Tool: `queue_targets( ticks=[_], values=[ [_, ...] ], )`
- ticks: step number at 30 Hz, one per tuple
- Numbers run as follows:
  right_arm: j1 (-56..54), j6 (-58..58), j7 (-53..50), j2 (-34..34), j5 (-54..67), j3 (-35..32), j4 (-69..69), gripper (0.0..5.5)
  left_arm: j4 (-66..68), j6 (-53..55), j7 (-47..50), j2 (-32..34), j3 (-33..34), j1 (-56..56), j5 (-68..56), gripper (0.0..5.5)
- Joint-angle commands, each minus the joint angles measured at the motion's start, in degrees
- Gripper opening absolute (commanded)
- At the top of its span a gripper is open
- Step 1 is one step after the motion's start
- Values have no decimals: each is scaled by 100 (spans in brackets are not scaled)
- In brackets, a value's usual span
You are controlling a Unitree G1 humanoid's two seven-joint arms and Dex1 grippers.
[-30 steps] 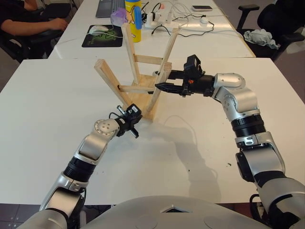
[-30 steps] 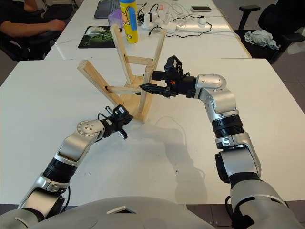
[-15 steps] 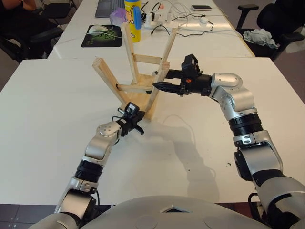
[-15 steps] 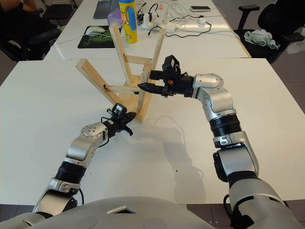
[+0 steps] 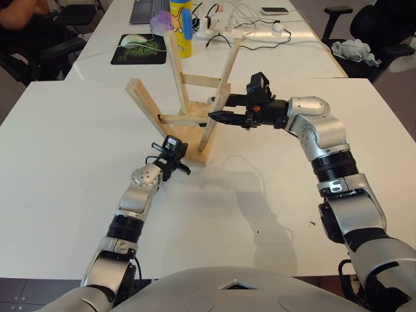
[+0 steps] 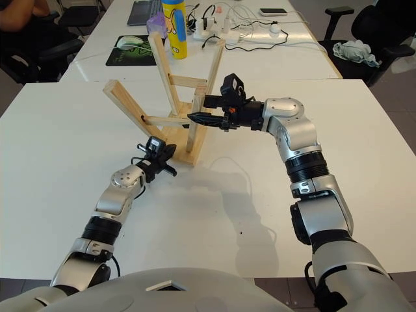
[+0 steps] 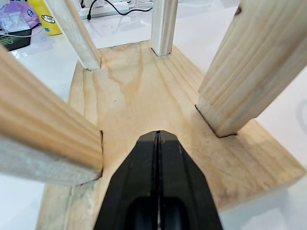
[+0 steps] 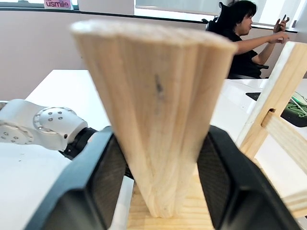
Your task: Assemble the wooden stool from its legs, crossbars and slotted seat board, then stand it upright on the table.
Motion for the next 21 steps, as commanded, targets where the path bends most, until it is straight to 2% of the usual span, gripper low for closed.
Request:
queue_targets(
  ticks=[1,7,10,14,16,17,21],
  values=[
    [577,402,-84,124,-660,518,573,244,432,496,-22,-20,-228,263,224,0],
    [769,512,-260,90,-556,70,277,336,493,588,-24,34,-244,302,250,0],
    [1137,734,-208,-238,-439,-198,-285,368,478,590,-27,34,-250,339,244,0],
    [1910,1617,152,-1060,100,-715,-1569,368,427,593,-18,57,-226,402,229,0],
    [2148,2316,401,-1497,776,-1238,-2236,368,425,575,-4,82,-194,446,223,0],
    [2180,2587,431,-1640,1052,-1485,-2466,349,419,570,-1,92,-182,468,221,0],
    [1609,3702,-208,-1569,2554,-2596,-3096,287,381,561,5,118,-139,550,214,0]
  ],
)
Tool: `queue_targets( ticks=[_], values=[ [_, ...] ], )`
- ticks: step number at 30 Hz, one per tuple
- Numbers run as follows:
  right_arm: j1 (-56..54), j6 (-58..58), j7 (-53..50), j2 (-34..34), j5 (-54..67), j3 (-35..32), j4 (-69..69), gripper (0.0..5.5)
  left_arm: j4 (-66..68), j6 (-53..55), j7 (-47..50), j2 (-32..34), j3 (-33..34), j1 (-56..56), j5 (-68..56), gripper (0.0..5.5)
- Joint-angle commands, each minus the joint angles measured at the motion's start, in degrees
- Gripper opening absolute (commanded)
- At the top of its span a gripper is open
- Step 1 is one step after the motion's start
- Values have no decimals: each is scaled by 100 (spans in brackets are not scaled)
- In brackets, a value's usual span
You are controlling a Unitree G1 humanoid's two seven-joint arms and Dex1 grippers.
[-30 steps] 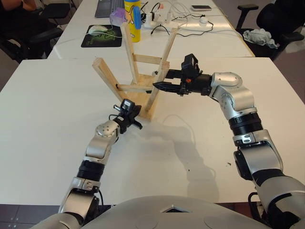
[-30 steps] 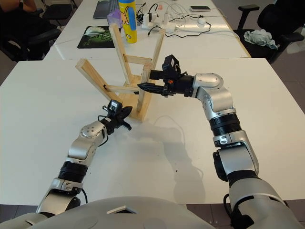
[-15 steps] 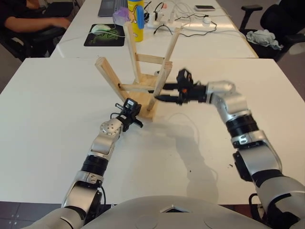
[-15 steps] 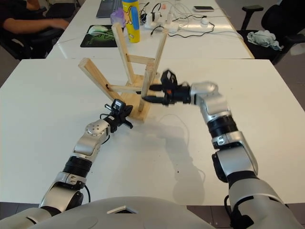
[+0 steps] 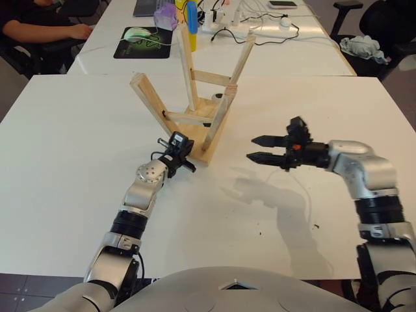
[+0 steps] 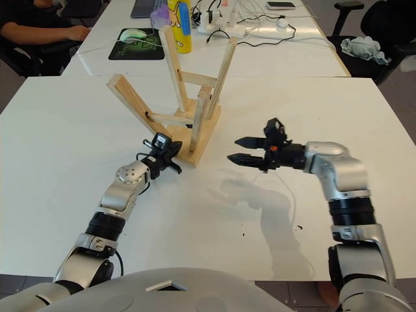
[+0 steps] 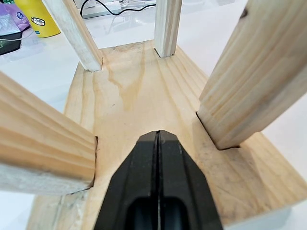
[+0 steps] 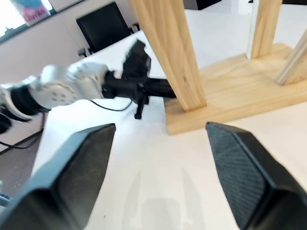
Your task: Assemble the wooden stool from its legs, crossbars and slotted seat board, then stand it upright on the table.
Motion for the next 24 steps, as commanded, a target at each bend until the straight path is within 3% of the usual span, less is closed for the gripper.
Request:
queue_targets(
  ticks=[1,4,10,17,24],
  values=[
    [-859,896,-909,318,1544,-1015,-704,265,457,530,25,162,-83,607,192,0],
    [-1493,705,-2161,1179,1936,-1171,-945,219,428,547,20,146,-86,621,187,0],
    [-1428,-136,-3388,2483,1096,-293,-1198,129,476,542,-13,110,-120,552,184,0],
    [-1612,-874,-3488,2836,407,54,-689,2,511,558,-18,54,-143,521,179,0],
    [-2928,-1322,-3540,2932,620,-444,-109,1,548,541,70,-29,-118,567,164,0]
  ],
)
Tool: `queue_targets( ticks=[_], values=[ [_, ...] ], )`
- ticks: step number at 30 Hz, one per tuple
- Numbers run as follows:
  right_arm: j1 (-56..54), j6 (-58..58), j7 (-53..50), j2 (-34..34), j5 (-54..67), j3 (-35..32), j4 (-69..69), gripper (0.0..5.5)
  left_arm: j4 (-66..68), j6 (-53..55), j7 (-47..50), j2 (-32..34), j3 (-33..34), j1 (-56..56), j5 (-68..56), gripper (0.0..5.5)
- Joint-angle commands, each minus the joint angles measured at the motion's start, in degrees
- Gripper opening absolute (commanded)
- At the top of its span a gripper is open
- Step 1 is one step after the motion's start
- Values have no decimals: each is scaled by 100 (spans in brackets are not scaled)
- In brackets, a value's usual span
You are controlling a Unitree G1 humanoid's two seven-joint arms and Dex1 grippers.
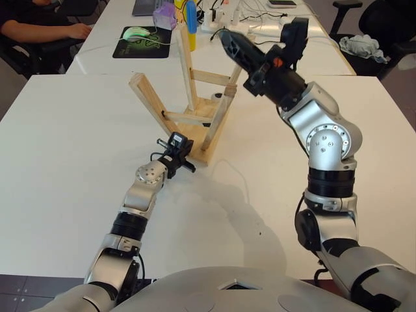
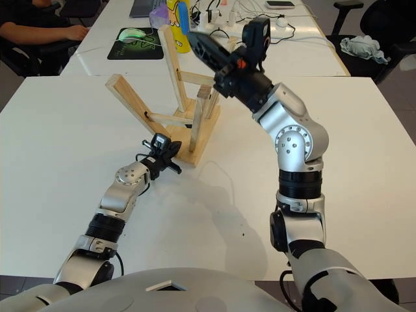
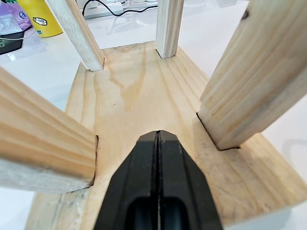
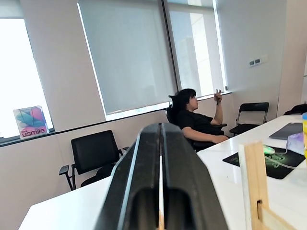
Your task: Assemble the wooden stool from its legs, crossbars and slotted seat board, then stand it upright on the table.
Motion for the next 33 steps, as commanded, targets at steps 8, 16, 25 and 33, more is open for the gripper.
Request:
queue_targets(
  ticks=[8,16,25,33],
  values=[
    [572,301,-441,408,-821,1307,641,1,546,600,55,-6,-141,522,146,0],
    [674,-170,-755,639,-838,1053,433,1,432,703,26,2,-180,553,122,0],
    [-1813,-92,-1540,401,2163,-1201,-684,1,488,708,2,82,-145,616,132,0],
    [1825,2036,-2727,-563,1129,1653,-1269,1,196,862,-49,142,-194,702,121,0]
  ],
)
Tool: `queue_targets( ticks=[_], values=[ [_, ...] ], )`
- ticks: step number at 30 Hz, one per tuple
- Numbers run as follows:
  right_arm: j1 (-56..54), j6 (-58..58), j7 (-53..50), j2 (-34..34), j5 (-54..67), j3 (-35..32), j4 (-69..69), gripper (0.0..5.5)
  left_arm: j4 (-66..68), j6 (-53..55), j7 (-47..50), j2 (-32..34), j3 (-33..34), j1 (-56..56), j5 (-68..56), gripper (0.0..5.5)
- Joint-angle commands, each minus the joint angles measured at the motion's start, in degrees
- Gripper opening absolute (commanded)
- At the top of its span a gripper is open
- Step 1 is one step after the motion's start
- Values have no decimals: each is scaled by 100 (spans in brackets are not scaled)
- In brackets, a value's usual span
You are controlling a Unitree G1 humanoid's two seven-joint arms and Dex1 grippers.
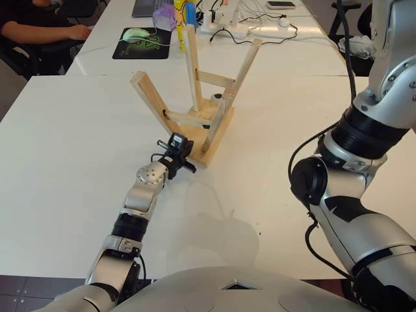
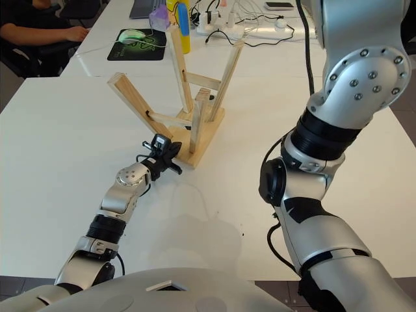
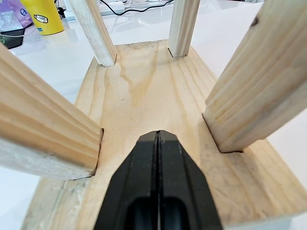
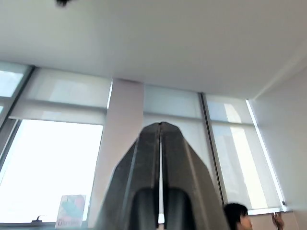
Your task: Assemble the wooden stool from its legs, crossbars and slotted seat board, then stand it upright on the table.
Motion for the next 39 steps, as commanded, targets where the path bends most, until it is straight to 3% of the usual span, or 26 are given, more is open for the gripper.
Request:
queue_targets(
  ticks=[1,3,7,13,17,20,23,26,28,32,36,39],
  values=[
    [4123,1770,-734,-1085,-1591,2783,-222,1,221,839,-122,156,-227,598,163,0],
    [4444,1768,-754,-1127,-1744,2764,-357,1,-55,951,-108,215,-148,705,106,0],
    [3183,1280,-547,-680,-1727,2301,-195,1,-225,1033,-37,197,-128,910,105,0],
    [2716,397,-133,-99,-1015,1181,-33,1,-89,1061,-30,165,-105,789,122,0],
    [2732,224,-214,-87,-661,411,269,1,-97,977,-57,190,-87,790,118,0],
    [2870,190,-54,-570,-1539,607,976,1,-119,877,-84,215,-42,816,90,0],
    [3025,-291,758,-1167,-2972,1594,1879,1,-197,776,-146,247,17,798,52,0],
    [3102,-955,1643,-1186,-3715,2217,2383,1,-165,749,-220,295,7,700,54,0],
    [3114,-1229,1823,-1049,-3952,2275,2596,1,-134,734,-264,325,-5,629,66,0],
    [3371,-1247,1268,-964,-4332,2015,2518,1,-309,701,-284,365,52,694,24,0],
    [4331,-518,473,-679,-4323,1916,1372,1,-1139,795,-395,544,49,1307,-70,0],
    [4842,-310,194,-528,-4457,1973,796,1,-1957,418,-143,588,605,1829,-265,0]
  ],
)
